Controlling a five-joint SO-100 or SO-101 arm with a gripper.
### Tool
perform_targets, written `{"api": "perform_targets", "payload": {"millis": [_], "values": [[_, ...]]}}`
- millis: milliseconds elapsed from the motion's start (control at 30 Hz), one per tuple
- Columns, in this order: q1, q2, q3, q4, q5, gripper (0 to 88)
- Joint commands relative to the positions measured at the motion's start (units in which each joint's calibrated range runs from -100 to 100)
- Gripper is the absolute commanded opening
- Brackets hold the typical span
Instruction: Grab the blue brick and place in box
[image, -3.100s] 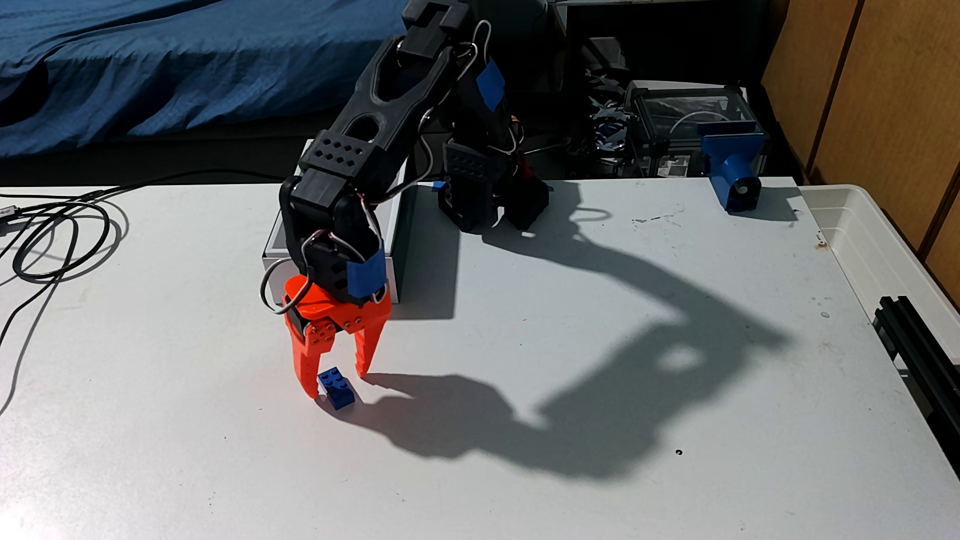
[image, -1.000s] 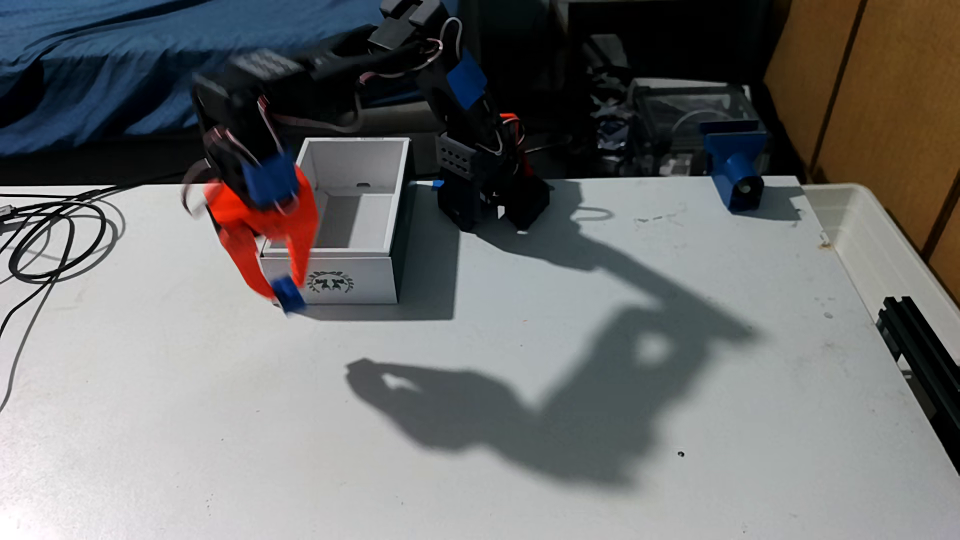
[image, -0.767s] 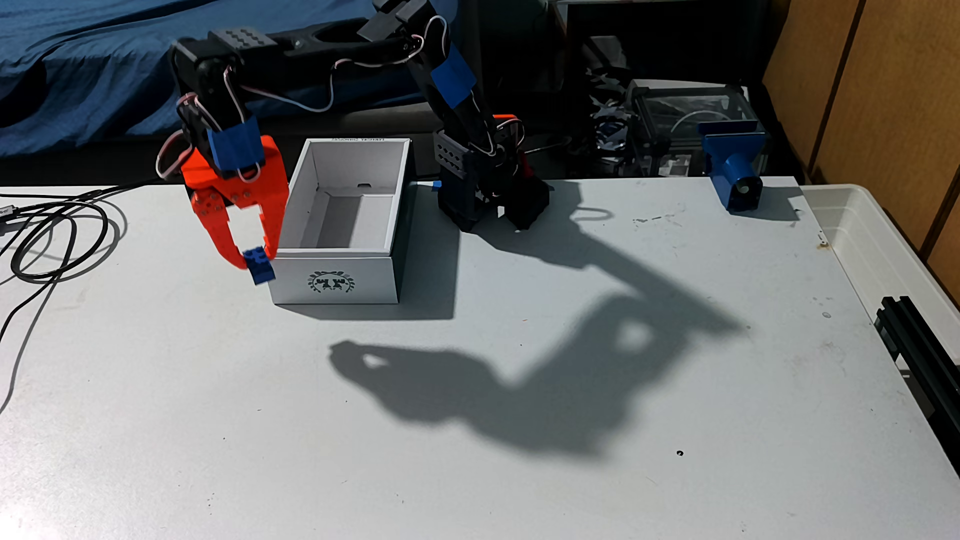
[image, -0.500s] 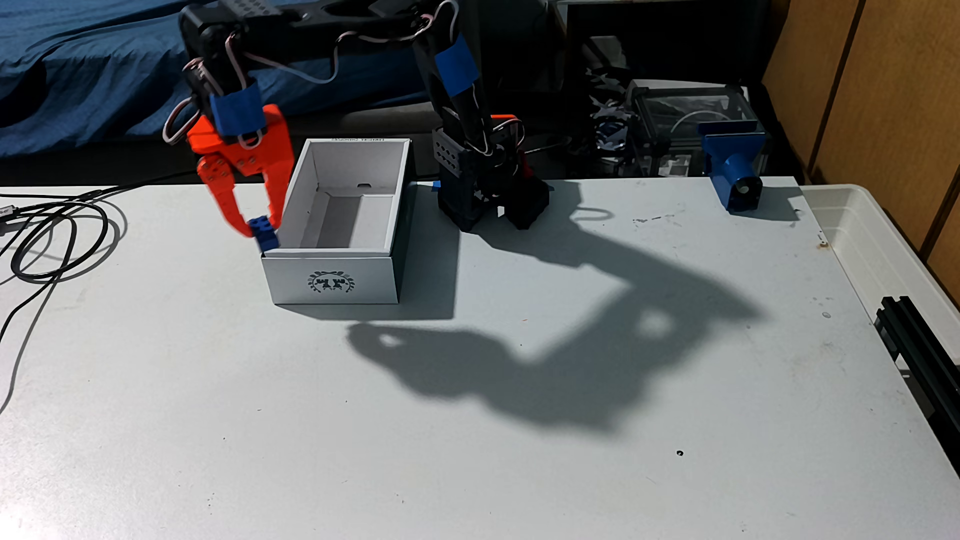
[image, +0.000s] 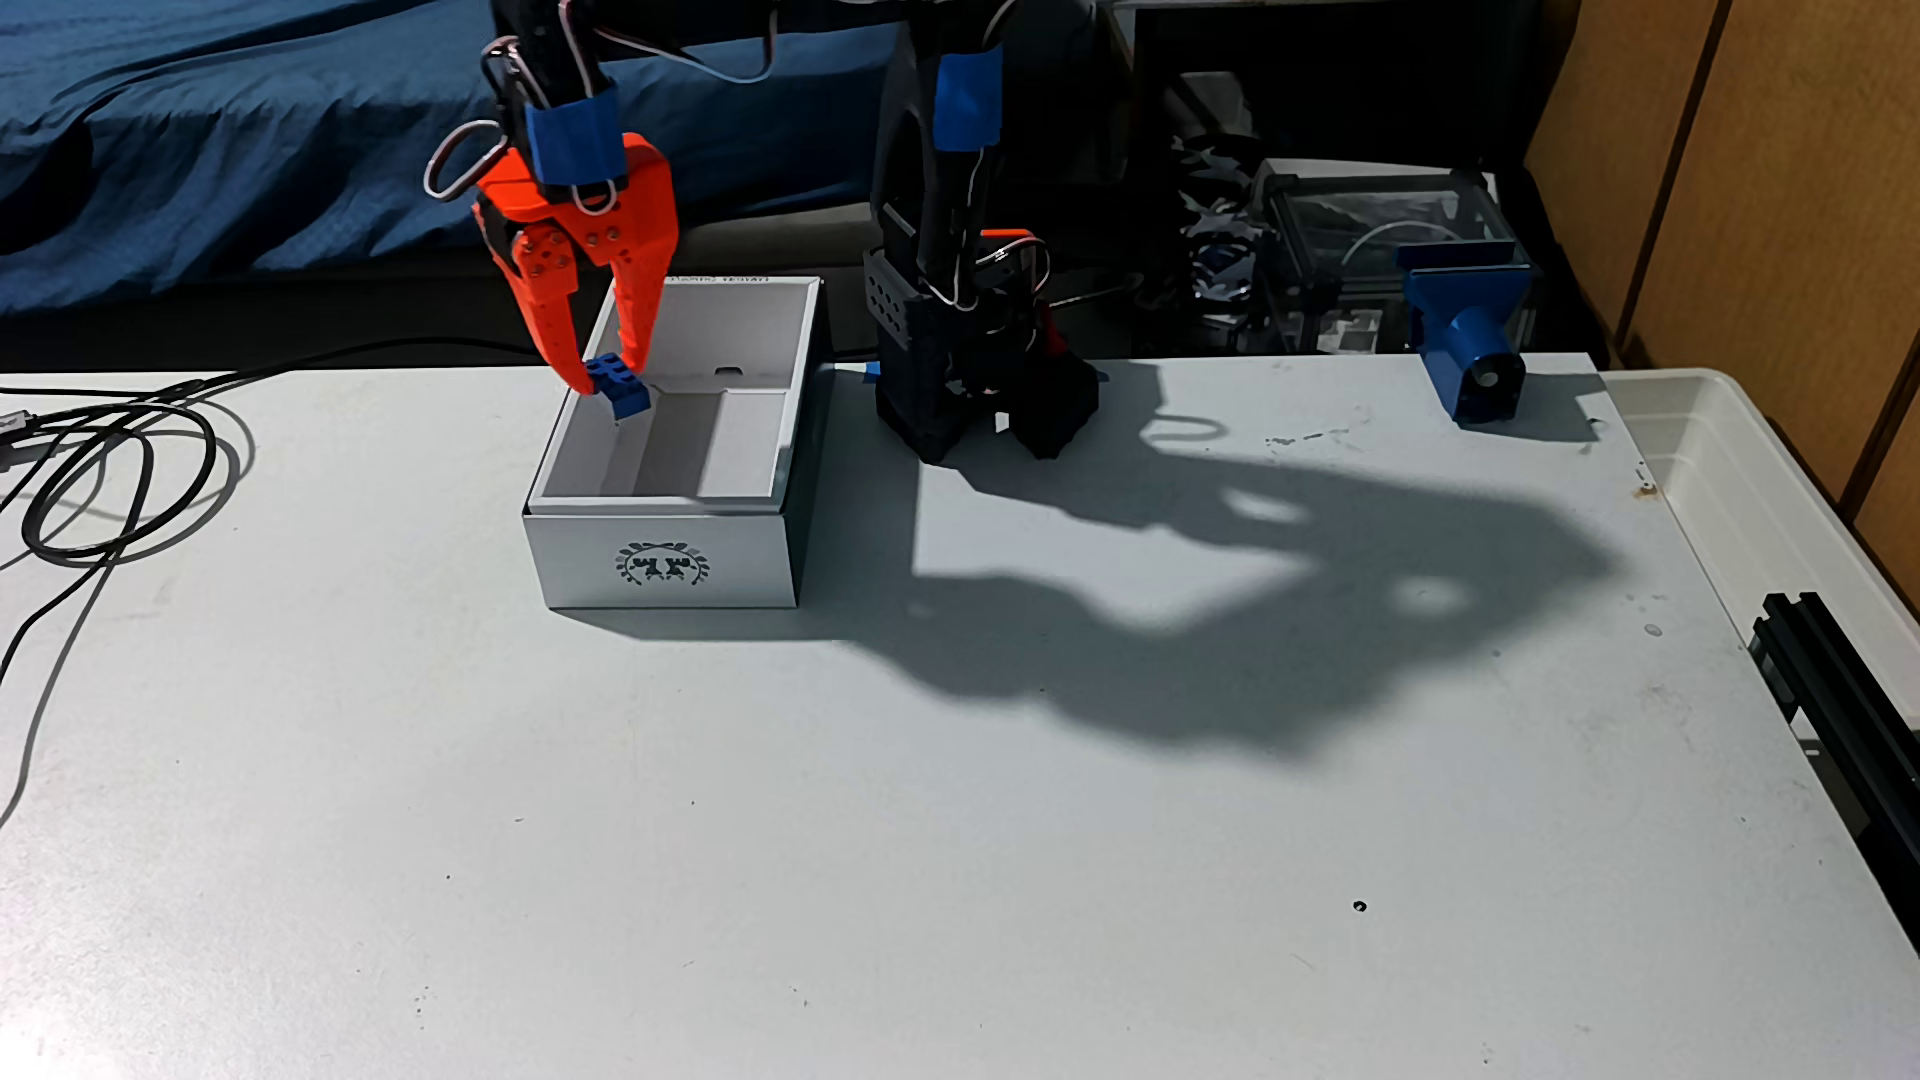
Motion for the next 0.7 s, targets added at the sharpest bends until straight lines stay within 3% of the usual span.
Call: {"api": "perform_targets", "payload": {"millis": [0,167,367,667], "values": [[1.1,-6.9,8.8,-6.7,1.4,1.2],[2.1,-12.3,19.3,-13.9,3.1,1.2],[2.1,-14.3,24.4,-15.3,4.2,1.4],[2.6,-14.3,24.7,-14.7,4.4,11.9]]}}
